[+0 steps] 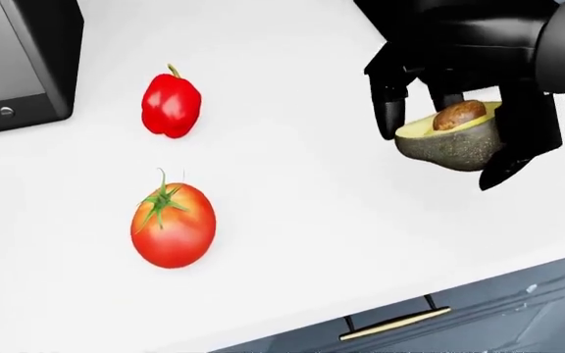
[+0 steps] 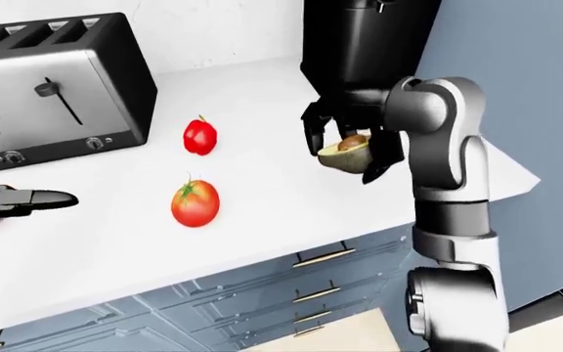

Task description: Place the avocado, onion, tomato and bell pepper on the cutting board.

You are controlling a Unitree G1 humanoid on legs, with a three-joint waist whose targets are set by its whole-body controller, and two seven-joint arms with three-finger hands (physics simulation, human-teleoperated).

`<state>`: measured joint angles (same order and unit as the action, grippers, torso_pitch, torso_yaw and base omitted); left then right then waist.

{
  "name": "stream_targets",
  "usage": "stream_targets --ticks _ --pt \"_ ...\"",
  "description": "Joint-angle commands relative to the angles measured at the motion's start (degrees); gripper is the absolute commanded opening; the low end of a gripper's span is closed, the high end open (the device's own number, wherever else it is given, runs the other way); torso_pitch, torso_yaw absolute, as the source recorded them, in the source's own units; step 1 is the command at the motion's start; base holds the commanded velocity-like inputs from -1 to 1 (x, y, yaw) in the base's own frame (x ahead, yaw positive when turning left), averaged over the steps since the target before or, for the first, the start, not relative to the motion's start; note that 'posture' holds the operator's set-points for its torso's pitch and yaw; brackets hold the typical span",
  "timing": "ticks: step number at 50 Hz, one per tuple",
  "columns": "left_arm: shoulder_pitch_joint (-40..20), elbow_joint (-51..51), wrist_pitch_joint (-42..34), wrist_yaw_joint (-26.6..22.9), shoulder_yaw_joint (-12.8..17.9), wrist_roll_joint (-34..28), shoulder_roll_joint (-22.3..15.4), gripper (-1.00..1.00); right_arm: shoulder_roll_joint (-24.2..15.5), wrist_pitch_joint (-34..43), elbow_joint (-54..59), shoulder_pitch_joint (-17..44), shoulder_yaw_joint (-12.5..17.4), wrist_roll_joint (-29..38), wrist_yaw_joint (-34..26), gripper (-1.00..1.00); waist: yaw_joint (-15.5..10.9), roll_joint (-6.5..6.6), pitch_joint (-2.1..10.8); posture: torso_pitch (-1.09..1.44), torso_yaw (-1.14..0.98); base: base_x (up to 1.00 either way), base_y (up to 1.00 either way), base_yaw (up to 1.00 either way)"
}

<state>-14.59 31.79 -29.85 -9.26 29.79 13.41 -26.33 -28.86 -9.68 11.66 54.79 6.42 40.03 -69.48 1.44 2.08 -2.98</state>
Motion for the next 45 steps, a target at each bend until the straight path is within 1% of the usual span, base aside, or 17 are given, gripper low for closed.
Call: stream_targets --ticks 1,4,6,11,14,17,21,23,24,27,30,31,32,36,39,40,45 --pt "-2.52 2.01 -0.73 -0.20 -0.27 -2.46 -1.58 1.00 -1.14 -2.19 0.06 3.52 1.43 -1.80 3.00 -1.00 0.00 -0.03 1.56 0.00 0.00 0.00 0.00 0.00" --pt "-5.58 1.24 -1.77 -1.62 -2.11 -4.65 -2.82 1.00 -1.71 -2.65 1.46 4.04 1.74 -2.31 4.85 -1.00 -0.07 -0.07 1.61 0.00 0.00 0.00 0.00 0.00" --pt "-6.94 0.96 -2.44 -3.02 -3.08 -5.97 -3.65 1.00 -2.27 -2.06 0.38 3.01 2.25 -3.01 4.86 -1.00 -0.17 -0.19 1.56 0.00 0.00 0.00 0.00 0.00" --pt "-8.40 0.71 -3.65 -6.10 -4.13 -9.05 -4.25 1.00 -4.09 -2.58 2.77 3.76 2.58 -3.72 6.25 -1.00 -0.22 -0.38 1.56 0.00 0.00 0.00 0.00 0.00" --pt "-9.56 1.17 -5.28 -8.30 -4.88 -10.99 -5.16 1.00 -5.11 -3.01 3.73 3.99 2.80 -3.90 6.71 -1.00 -0.29 -0.47 1.58 0.00 0.00 0.00 0.00 0.00" --pt "-9.83 2.61 -7.07 -10.55 -5.06 -12.36 -5.26 1.00 -5.80 -3.14 4.40 4.05 3.03 -4.18 7.14 -1.00 -0.29 -0.58 1.59 0.00 0.00 0.00 0.00 0.00" --pt "-11.87 4.19 -9.77 -13.54 -4.72 -14.34 -7.09 1.00 -6.54 -3.60 5.68 4.01 3.31 -4.80 7.95 -1.00 -0.28 -0.70 1.51 0.00 0.00 0.00 0.00 0.00" --pt "-12.37 4.55 -9.57 -15.62 -5.43 -15.69 -8.36 1.00 -6.90 -3.76 6.11 3.75 3.43 -4.86 8.35 -1.00 -0.28 -0.77 1.44 0.00 0.00 0.00 0.00 0.00" --pt "-12.82 4.29 -8.25 -16.73 -5.85 -16.96 -9.39 1.00 -7.07 -3.80 6.33 3.74 3.50 -4.95 8.50 -1.00 -0.30 -0.82 1.40 0.00 0.00 0.00 0.00 0.00" --pt "-17.03 4.94 -12.32 -19.05 -6.75 -17.95 -10.70 1.00 -7.50 -3.84 6.91 3.77 3.68 -5.26 8.79 -1.00 -0.38 -0.91 1.41 0.00 0.00 0.00 0.00 0.00" --pt "-19.56 5.64 -14.97 -21.27 -8.04 -19.24 -11.82 1.00 -7.71 -3.91 6.96 3.40 3.69 -5.43 8.96 -1.00 -0.50 -1.02 1.33 0.00 0.00 0.00 0.00 0.00" --pt "-20.16 6.15 -15.57 -22.53 -8.39 -19.69 -12.57 1.00 -7.76 -4.13 6.99 3.21 3.72 -5.59 9.01 -1.00 -0.51 -1.02 1.30 0.00 0.00 0.00 0.00 0.00" --pt "-20.35 6.18 -14.53 -23.52 -8.83 -20.59 -13.20 1.00 -7.81 -4.33 7.18 3.03 3.70 -5.62 9.11 -1.00 -0.51 -1.01 1.28 0.00 0.00 0.00 0.00 0.00" --pt "-23.18 3.87 -13.89 -25.91 -10.61 -23.38 -13.00 1.00 -8.02 -4.12 7.47 3.20 3.91 -5.82 9.44 -1.00 -0.56 -1.11 1.17 0.00 0.00 0.00 0.00 0.00" --pt "-24.46 3.41 -12.66 -28.09 -12.74 -25.83 -12.47 1.00 -8.33 -4.23 7.63 2.87 4.07 -6.09 9.78 -1.00 -0.64 -1.18 1.23 0.00 0.00 0.00 0.00 0.00" --pt "-24.20 3.47 -10.88 -29.88 -13.62 -26.88 -12.89 1.00 -8.46 -4.12 7.41 2.68 4.18 -6.28 9.65 -1.00 -0.65 -1.23 1.23 0.00 0.00 0.00 0.00 0.00" --pt "-23.95 3.06 -8.46 -35.89 -15.22 -32.30 -10.61 1.00 -8.79 -4.58 8.05 3.14 4.10 -6.61 10.11 -1.00 -0.74 -1.57 1.18 0.00 0.00 0.00 0.00 0.00"
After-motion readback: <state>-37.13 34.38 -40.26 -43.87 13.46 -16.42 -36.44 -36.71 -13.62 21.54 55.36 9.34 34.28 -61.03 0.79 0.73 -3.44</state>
